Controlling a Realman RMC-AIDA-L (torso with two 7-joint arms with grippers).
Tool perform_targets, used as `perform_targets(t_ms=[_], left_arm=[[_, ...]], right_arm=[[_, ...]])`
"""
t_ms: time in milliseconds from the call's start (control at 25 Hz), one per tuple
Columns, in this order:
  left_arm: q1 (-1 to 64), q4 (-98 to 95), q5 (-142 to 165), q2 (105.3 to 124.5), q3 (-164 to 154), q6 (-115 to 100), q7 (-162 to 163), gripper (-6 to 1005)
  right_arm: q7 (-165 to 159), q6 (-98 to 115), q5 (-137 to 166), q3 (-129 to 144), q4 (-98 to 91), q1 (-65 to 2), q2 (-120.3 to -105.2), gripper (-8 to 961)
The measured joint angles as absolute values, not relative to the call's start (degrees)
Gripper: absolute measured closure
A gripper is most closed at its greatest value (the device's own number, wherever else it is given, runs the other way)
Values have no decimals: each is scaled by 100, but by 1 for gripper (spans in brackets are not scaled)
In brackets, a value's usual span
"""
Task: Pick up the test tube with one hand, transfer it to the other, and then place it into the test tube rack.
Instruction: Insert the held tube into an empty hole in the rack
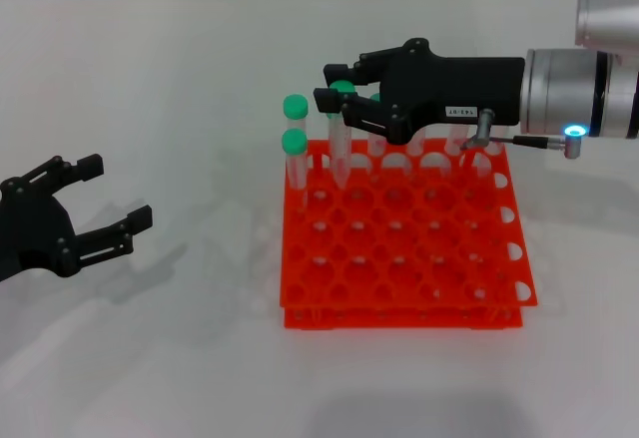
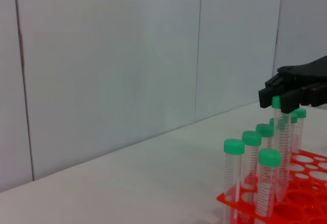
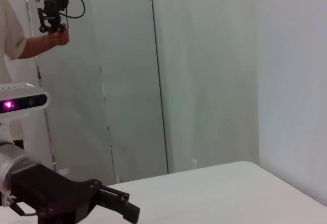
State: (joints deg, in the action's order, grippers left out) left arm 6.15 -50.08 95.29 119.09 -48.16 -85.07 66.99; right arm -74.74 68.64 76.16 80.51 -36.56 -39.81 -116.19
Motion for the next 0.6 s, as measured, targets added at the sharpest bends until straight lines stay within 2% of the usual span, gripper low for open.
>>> perform_targets(t_ms=[600], left_arm=[[615,-5009,9544,11908,-4833,-8507,6697,104]], right_arm=[[-7444,6664,7581,8274,-3555,-3982,-11618,703]])
